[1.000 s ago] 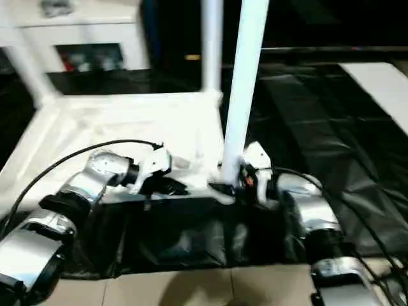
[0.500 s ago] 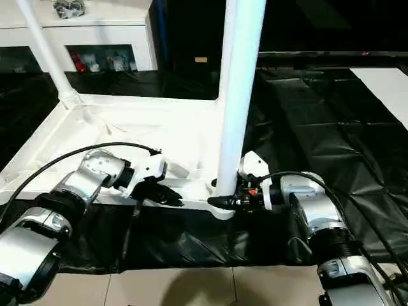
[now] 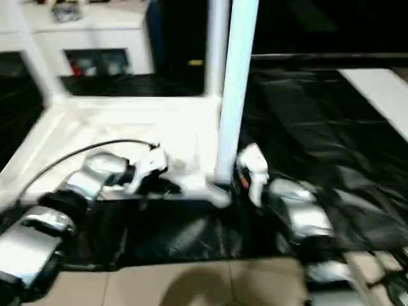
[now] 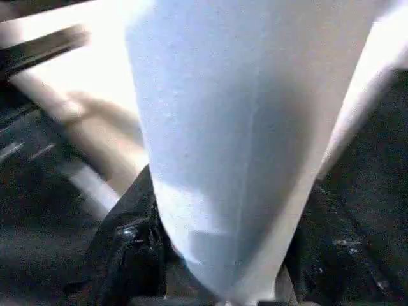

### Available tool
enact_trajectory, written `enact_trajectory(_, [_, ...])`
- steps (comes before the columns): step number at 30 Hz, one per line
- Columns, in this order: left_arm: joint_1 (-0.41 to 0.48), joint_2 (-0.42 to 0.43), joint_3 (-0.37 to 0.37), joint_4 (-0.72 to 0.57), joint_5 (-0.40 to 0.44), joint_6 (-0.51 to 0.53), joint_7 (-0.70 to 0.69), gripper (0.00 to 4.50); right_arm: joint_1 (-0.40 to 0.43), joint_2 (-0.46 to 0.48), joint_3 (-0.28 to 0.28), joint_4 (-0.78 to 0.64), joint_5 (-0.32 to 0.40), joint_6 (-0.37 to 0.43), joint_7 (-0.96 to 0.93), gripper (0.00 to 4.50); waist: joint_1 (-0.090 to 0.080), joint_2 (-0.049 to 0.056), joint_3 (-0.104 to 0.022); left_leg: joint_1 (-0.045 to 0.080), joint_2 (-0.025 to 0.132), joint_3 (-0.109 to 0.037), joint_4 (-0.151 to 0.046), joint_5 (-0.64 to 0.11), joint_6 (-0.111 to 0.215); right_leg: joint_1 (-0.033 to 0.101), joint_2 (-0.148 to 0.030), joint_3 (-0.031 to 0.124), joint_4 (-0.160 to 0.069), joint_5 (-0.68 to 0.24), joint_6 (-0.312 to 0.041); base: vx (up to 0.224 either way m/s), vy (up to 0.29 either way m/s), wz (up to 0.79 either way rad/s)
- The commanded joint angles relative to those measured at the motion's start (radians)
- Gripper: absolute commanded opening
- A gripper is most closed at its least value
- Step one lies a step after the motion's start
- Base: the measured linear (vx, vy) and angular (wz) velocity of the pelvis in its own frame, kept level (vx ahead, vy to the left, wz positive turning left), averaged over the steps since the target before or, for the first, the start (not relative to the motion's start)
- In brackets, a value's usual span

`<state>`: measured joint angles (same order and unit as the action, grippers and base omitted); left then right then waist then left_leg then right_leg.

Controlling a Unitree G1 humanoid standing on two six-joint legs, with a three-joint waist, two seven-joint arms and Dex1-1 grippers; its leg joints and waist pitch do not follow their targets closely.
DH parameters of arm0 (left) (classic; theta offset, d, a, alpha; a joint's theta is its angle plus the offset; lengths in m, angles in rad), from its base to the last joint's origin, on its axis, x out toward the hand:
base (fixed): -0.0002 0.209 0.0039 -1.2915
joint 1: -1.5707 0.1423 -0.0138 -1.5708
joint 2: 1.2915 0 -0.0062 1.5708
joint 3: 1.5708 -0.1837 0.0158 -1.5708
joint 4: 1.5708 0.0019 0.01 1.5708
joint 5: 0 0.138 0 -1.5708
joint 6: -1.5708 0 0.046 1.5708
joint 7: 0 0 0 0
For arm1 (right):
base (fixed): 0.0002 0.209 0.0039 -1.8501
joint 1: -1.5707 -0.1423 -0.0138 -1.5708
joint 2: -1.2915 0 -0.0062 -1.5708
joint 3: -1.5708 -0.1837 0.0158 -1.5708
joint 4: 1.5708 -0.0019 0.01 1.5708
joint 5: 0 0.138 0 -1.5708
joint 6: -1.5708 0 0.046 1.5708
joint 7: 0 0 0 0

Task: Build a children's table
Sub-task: Rotate leg to tighten

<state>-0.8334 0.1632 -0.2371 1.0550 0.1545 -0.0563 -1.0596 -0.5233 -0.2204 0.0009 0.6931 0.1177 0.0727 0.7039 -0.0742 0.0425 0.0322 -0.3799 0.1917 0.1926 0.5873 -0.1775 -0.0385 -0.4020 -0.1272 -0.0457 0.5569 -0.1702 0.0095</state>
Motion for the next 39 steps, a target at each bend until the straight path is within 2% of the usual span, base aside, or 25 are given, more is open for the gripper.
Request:
enact_trajectory(1, [-0.022,-0.121,-0.013,-0.002,-0.016,0.016,0.06,0.0,-0.02,0.104,0.037,0.1,0.002,0.05,-0.1,2.0,-0.018,0.008,-0.036,0.024,0.017,-0.034,-0.094,-0.6,-0.043,0.012,-0.008,-0.014,-0.092,-0.635,-0.103,-0.052,0.027,-0.09])
enact_trajectory(2, [-0.026,-0.136,-0.011,0.002,-0.017,0.023,0.083,0.0,-0.034,0.122,0.033,0.113,-0.002,0.055,-0.136,2.0,-0.027,0.004,-0.035,0.027,0.017,-0.035,-0.095,-0.621,-0.042,0.01,-0.005,-0.017,-0.099,-0.633,-0.102,0.0,0.0,0.0])
enact_trajectory(3, [-0.032,-0.151,-0.01,0.009,-0.016,0.024,0.105,0.0,-0.054,0.146,0.027,0.13,-0.002,0.056,-0.176,2.0,-0.045,0.01,-0.037,0.025,0.017,-0.041,-0.098,-0.646,-0.035,0.018,-0.007,-0.025,-0.101,-0.591,-0.114,0.0,0.0,0.0])
enact_trajectory(6, [-0.043,-0.167,-0.014,0.019,-0.009,0.019,0.139,0.0,-0.102,0.201,0.005,0.169,0.002,0.052,-0.26,2.0,-0.071,0.01,-0.035,0.02,0.016,-0.046,-0.1,-0.68,-0.028,0.02,-0.009,-0.037,-0.105,-0.567,-0.129,0.0,0.0,0.0])
enact_trajectory(7, [-0.045,-0.164,-0.019,0.019,0.0,0.015,0.147,0.0,-0.114,0.212,0.004,0.182,-0.005,0.043,-0.28,1.99,-0.081,0.01,-0.033,0.027,0.014,-0.048,-0.099,-0.709,-0.03,0.016,-0.009,-0.044,-0.111,-0.586,-0.125,0.0,0.0,0.0])
enact_trajectory(10, [-0.041,-0.142,-0.03,0.02,0.026,-0.001,0.156,0.0,-0.132,0.221,0.004,0.204,-0.03,0.015,-0.309,1.99,-0.089,0.009,-0.029,0.038,0.013,-0.049,-0.096,-0.739,-0.029,0.013,-0.012,-0.057,-0.126,-0.621,-0.11,0.0,0.0,0.0])
enact_trajectory(11, [-0.039,-0.136,-0.031,0.019,0.03,-0.004,0.158,0.0,-0.135,0.22,0.003,0.211,-0.04,0.006,-0.32,1.99,-0.094,0.012,-0.023,0.048,0.012,-0.049,-0.094,-0.765,-0.028,0.007,-0.011,-0.072,-0.137,-0.642,-0.101,0.0,0.0,0.0])
enact_trajectory(12, [-0.035,-0.128,-0.032,0.019,0.034,-0.007,0.157,0.0,-0.136,0.215,-0.004,0.219,-0.039,-0.01,-0.316,1.99,-0.099,0.015,-0.019,0.052,0.013,-0.05,-0.096,-0.785,-0.029,0.009,-0.008,-0.084,-0.14,-0.644,-0.092,0.0,0.0,0.0])
enact_trajectory(13, [-0.032,-0.118,-0.034,0.02,0.041,-0.013,0.158,0.0,-0.135,0.206,-0.011,0.225,-0.04,-0.024,-0.321,2.34,-0.106,0.02,-0.02,0.043,0.018,-0.056,-0.106,-0.805,-0.033,0.032,-0.01,-0.095,-0.131,-0.616,-0.081,0.0,0.0,0.0])
enact_trajectory(14, [-0.03,-0.109,-0.037,0.023,0.046,-0.023,0.155,0.0,-0.131,0.195,-0.018,0.224,-0.037,-0.032,-0.318,2.68,-0.102,0.027,-0.02,0.041,0.022,-0.058,-0.113,-0.808,-0.035,0.041,-0.012,-0.094,-0.125,-0.591,-0.084,0.0,0.0,0.0])
enact_trajectory(15, [-0.026,-0.092,-0.04,0.029,0.055,-0.04,0.153,0.0,-0.124,0.177,-0.025,0.222,-0.032,-0.04,-0.303,2.7,-0.102,0.032,-0.023,0.038,0.021,-0.055,-0.112,-0.778,-0.032,0.042,-0.027,-0.086,-0.12,-0.558,-0.109,0.0,0.0,0.0])
enact_trajectory(17, [-0.023,-0.079,-0.041,0.033,0.059,-0.055,0.147,0.0,-0.112,0.163,-0.023,0.208,-0.029,-0.04,-0.271,2.76,-0.103,0.026,-0.023,0.039,0.014,-0.051,-0.101,-0.748,-0.027,0.032,-0.032,-0.086,-0.13,-0.603,-0.11,0.0,0.0,0.0])
enact_trajectory(18, [-0.023,-0.076,-0.04,0.033,0.059,-0.061,0.144,0.0,-0.108,0.157,-0.02,0.202,-0.03,-0.04,-0.261,3.02,-0.102,0.023,-0.022,0.037,0.012,-0.05,-0.099,-0.734,-0.023,0.032,-0.033,-0.087,-0.133,-0.616,-0.108,0.0,0.0,0.0])
enact_trajectory(20, [-0.022,-0.045,-0.036,0.044,0.057,-0.1,0.127,0.0,-0.059,0.101,0.024,0.134,-0.058,-0.058,-0.166,3.02,-0.099,0.031,-0.025,0.027,0.013,-0.051,-0.098,-0.695,-0.015,0.039,-0.037,-0.08,-0.127,-0.611,-0.111,0.0,0.0,0.0])
enact_trajectory(21, [-0.021,-0.039,-0.034,0.045,0.057,-0.109,0.123,0.0,-0.048,0.09,0.033,0.119,-0.062,-0.063,-0.145,3.11,-0.091,0.027,-0.029,0.021,0.015,-0.047,-0.099,-0.651,-0.002,0.04,-0.035,-0.068,-0.12,-0.568,-0.129,0.0,0.0,0.0])
enact_trajectory(23, [-0.018,-0.019,-0.024,0.046,0.052,-0.13,0.101,0.0,-0.006,0.041,0.058,0.055,-0.061,-0.075,-0.056,3.11,-0.085,0.032,-0.031,0.008,0.02,-0.046,-0.104,-0.608,0.012,0.051,-0.033,-0.062,-0.108,-0.488,-0.159,0.0,0.0,0.0])
enact_trajectory(25, [-0.017,-0.011,-0.021,0.045,0.05,-0.141,0.092,0.0,0.006,0.026,0.061,0.04,-0.058,-0.081,-0.028,3.11,-0.082,0.03,-0.035,0.001,0.02,-0.041,-0.102,-0.56,0.03,0.052,-0.033,-0.055,-0.095,-0.411,-0.201,0.0,0.0,0.0])
enact_trajectory(26, [-0.015,0.005,-0.014,0.043,0.045,-0.157,0.081,0.0,0.035,-0.021,0.061,-0.005,-0.044,-0.086,0.032,3.11,-0.082,0.029,-0.035,-0.002,0.018,-0.04,-0.102,-0.545,0.037,0.054,-0.032,-0.055,-0.094,-0.405,-0.206,0.0,0.0,0.0])
enact_trajectory(29, [-0.013,0.046,-0.006,0.046,0.043,-0.204,0.074,0.0,0.094,-0.128,0.041,-0.103,0.009,-0.086,0.171,3.11,-0.058,0.021,-0.041,0.001,0.019,-0.026,-0.088,-0.456,0.089,0.055,-0.03,-0.044,-0.089,-0.358,-0.224,0.0,0.0,0.0])
enact_trajectory(33, [-0.01,0.066,0.009,0.046,0.027,-0.218,0.069,0.0,0.14,-0.196,0.033,-0.19,0.05,-0.054,0.276,3.11,-0.041,0.019,-0.047,-0.016,0.019,-0.024,-0.08,-0.339,0.13,0.066,-0.025,-0.037,-0.067,-0.275,-0.24,0.0,0.0,0.0])
enact_trajectory(34, [-0.009,0.068,0.019,0.041,0.015,-0.213,0.064,0.27,0.15,-0.206,0.038,-0.206,0.055,-0.048,0.295,3.15,-0.039,0.02,-0.049,-0.016,0.02,-0.024,-0.079,-0.325,0.134,0.066,-0.026,-0.037,-0.065,-0.268,-0.242,0.0,0.0,0.0])
enact_trajectory(35, [-0.006,0.071,0.038,0.031,-0.007,-0.203,0.056,0.27,0.169,-0.226,0.047,-0.237,0.064,-0.037,0.332,3.15,-0.037,0.019,-0.05,-0.021,0.02,-0.025,-0.076,-0.288,0.143,0.07,-0.025,-0.039,-0.062,-0.246,-0.24,0.0,0.0,0.0])
enact_trajectory(37, [0.008,0.077,0.065,0.001,-0.047,-0.177,0.013,0.44,0.19,-0.246,0.063,-0.274,0.07,-0.02,0.371,3.15,-0.028,0.015,-0.058,-0.025,0.02,-0.025,-0.066,-0.214,0.167,0.071,-0.023,-0.037,-0.047,-0.147,-0.261,0.052,-0.013,-0.04])
enact_trajectory(38, [0.015,0.08,0.074,-0.013,-0.061,-0.169,0.0,0.58,0.195,-0.251,0.069,-0.285,0.072,-0.012,0.383,3.15,-0.024,0.021,-0.06,-0.026,0.023,-0.027,-0.064,-0.187,0.174,0.072,-0.024,-0.038,-0.037,-0.105,-0.275,0.058,-0.01,-0.06])
enact_trajectory(39, [0.04,0.087,0.106,-0.068,-0.117,-0.126,-0.053,0.63,0.199,-0.252,0.08,-0.299,0.071,-0.007,0.394,3.15,-0.013,0.029,-0.068,-0.023,0.025,-0.024,-0.047,-0.079,0.216,0.069,-0.021,-0.039,-0.017,0.057,-0.311,0.086,-0.011,-0.09])
